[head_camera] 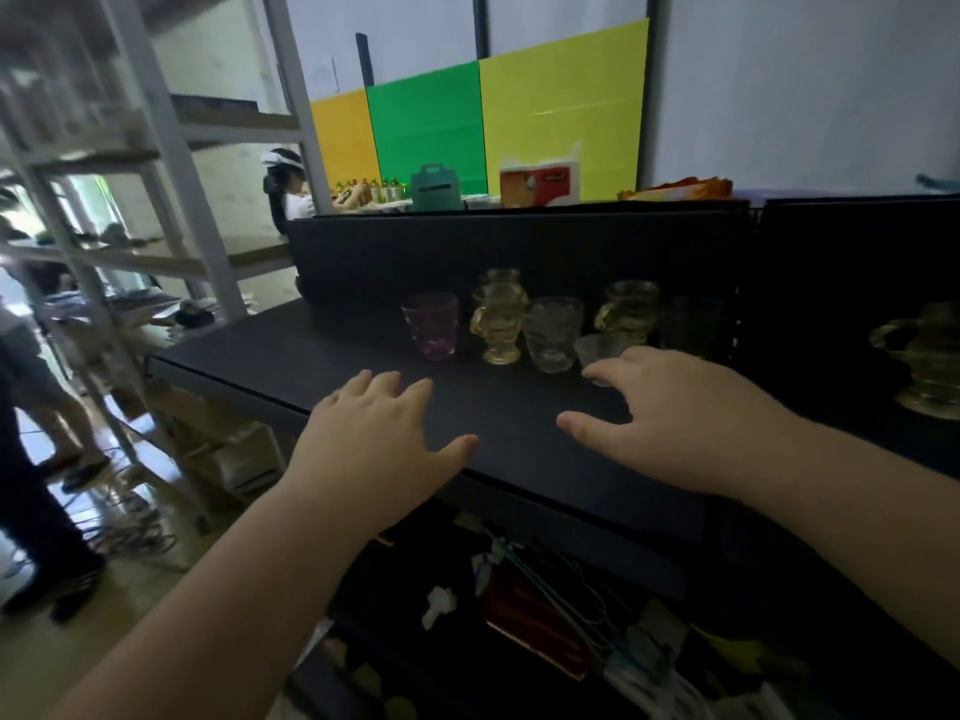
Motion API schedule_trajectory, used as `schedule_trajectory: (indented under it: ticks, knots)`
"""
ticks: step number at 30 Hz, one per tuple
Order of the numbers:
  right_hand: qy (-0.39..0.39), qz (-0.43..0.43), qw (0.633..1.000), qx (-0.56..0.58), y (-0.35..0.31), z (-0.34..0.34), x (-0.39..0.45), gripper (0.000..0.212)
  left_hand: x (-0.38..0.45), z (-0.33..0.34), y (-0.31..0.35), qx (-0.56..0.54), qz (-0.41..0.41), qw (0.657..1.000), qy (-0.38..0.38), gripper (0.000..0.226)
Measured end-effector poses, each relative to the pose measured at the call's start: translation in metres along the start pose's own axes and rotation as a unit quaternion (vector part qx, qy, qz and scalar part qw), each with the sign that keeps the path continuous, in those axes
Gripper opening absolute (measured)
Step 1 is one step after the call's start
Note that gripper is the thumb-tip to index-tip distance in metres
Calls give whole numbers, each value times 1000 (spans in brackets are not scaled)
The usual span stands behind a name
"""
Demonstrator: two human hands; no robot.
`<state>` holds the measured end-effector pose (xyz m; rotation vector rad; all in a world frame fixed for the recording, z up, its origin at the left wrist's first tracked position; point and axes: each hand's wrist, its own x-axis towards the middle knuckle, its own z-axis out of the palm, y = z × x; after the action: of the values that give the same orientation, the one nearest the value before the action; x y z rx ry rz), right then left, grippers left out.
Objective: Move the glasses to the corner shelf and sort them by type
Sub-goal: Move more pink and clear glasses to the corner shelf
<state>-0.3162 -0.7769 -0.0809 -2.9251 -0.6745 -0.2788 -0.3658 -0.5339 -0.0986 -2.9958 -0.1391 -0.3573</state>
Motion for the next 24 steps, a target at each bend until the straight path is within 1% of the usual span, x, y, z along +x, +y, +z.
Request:
schedule_trajectory:
  ticks: [5,7,10,13,17,21,24]
  knots:
    - [18,-18,999,-25,-31,6,58,75,43,8,-51,12,-18,1000,15,85]
    - [21,-19,999,-33,-46,10,77,74,60,15,-70,-7,-25,1000,9,84]
    - [31,-19,998,-59,-66,17,98,73,88,30,-92,-39,-12,999,-6,82]
    - [54,-5,995,-89,-83,23,117,71,118,43,-110,-57,27,998,17,78]
    - [92,63,991,-71,-104,28,131,69,156,55,-128,-91,101,990,29,79]
    - [105,143,981,-72,-122,31,142,67,198,53,-136,-144,176,973,50,79]
    - [113,189,972,-87,-134,35,148,70,222,51,-129,-174,232,954,69,80]
